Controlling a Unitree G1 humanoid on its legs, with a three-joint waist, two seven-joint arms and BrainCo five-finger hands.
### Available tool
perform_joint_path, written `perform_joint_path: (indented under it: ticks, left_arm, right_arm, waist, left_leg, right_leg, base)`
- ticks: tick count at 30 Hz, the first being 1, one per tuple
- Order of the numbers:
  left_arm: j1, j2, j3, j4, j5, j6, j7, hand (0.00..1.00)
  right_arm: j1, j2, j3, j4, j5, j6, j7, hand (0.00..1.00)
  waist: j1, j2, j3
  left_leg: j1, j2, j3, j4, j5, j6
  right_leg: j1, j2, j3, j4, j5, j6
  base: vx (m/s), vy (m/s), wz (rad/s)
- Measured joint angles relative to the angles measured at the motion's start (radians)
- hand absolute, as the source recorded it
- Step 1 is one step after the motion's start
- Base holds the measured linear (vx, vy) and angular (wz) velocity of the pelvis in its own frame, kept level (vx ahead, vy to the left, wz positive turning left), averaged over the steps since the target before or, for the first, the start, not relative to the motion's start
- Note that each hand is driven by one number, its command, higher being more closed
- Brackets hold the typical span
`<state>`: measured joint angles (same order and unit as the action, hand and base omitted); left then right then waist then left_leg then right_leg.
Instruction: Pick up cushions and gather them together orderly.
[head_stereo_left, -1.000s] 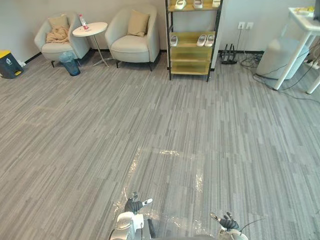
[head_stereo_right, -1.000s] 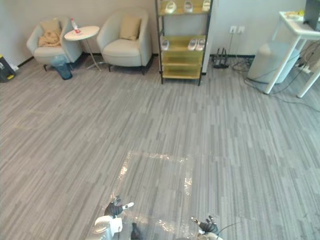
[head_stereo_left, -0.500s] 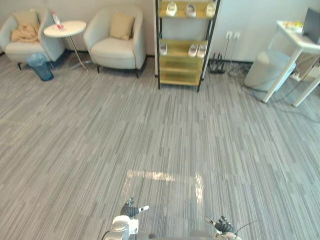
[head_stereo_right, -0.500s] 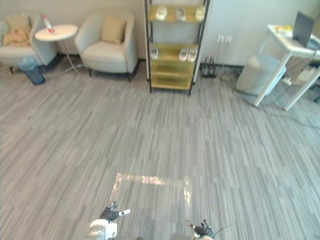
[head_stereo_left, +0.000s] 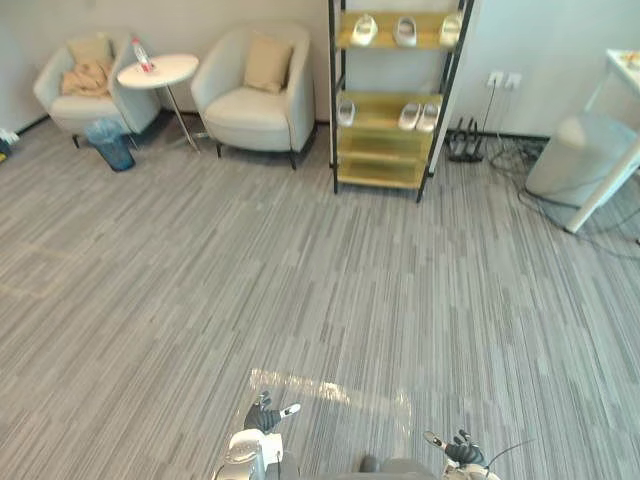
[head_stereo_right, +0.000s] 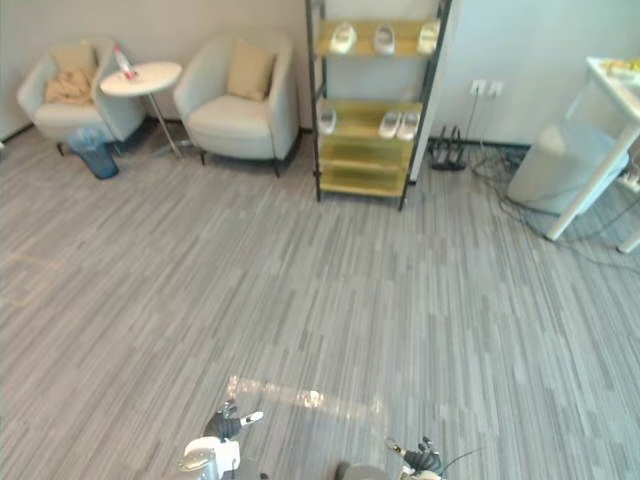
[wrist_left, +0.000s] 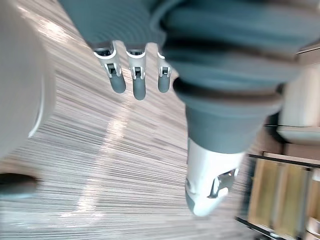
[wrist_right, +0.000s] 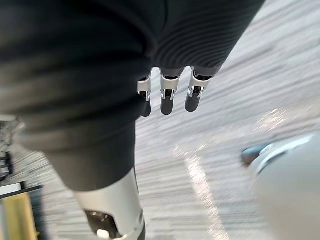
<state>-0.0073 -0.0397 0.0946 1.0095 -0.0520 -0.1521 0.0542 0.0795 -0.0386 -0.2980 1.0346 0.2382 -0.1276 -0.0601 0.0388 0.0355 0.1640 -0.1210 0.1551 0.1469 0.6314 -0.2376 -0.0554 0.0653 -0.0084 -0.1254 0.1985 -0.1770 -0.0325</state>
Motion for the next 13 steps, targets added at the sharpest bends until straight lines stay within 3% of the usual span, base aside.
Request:
perform_joint_path:
  ticks: [1,2,3,4,7,13]
  left_arm:
    - [-0.002,-0.003,-0.001,0.0,-0.002,0.0,0.0,0.0]
    - [0.0,-0.009,-0.007,0.001,-0.01,-0.001,0.001,0.0]
    - [0.002,-0.012,-0.01,0.004,-0.015,-0.002,0.0,0.0]
    - [0.004,-0.004,-0.015,0.02,-0.028,-0.002,0.0,0.0]
    - [0.005,0.007,-0.018,0.024,-0.031,0.002,0.0,0.0]
    - [0.02,0.017,-0.046,0.024,-0.03,0.004,-0.001,0.0]
  right_arm:
    - [0.001,0.0,0.001,0.001,0.0,0.0,0.0,0.0]
    - [0.008,-0.007,-0.002,0.004,0.0,0.001,-0.001,0.0]
    - [0.012,-0.012,-0.003,0.005,0.0,0.001,-0.001,0.0]
    - [0.005,-0.01,-0.007,0.008,-0.002,0.005,-0.002,0.0]
    - [0.028,0.02,0.015,0.003,-0.004,0.004,-0.001,0.0]
    - [0.038,0.025,0.005,0.004,-0.005,0.004,0.0,0.0]
  waist:
    - [0.006,-0.002,-0.001]
    - [0.013,0.006,-0.006]
    - [0.016,0.022,-0.014]
    - [0.016,0.02,-0.021]
    - [0.015,-0.038,-0.05]
    - [0.018,-0.043,-0.06]
  left_leg:
    - [-0.001,-0.048,-0.052,-0.139,0.005,-0.006]
    - [0.021,-0.088,-0.111,-0.304,0.06,-0.021]
    - [0.025,-0.092,-0.134,-0.377,0.116,-0.02]
    - [0.04,-0.103,-0.136,-0.386,0.172,-0.021]
    - [0.082,-0.152,-0.118,-0.443,0.167,-0.006]
    - [0.173,-0.197,-0.13,-0.541,0.185,0.02]
  right_leg:
    - [0.002,-0.013,0.021,0.008,-0.008,0.015]
    - [-0.009,-0.019,0.046,0.023,-0.023,0.027]
    - [-0.016,-0.009,0.059,0.039,-0.031,0.029]
    - [-0.005,-0.011,0.092,0.065,-0.047,0.044]
    - [0.011,-0.063,0.101,0.053,-0.071,0.075]
    - [0.079,-0.103,0.091,0.015,-0.076,0.083]
  base:
    - [0.24,0.122,-0.54]
    - [0.29,0.159,-0.66]
    - [0.39,0.201,-0.69]
    - [0.3,0.141,-0.46]
    - [0.29,0.139,-0.11]
    - [0.13,0.048,0.14]
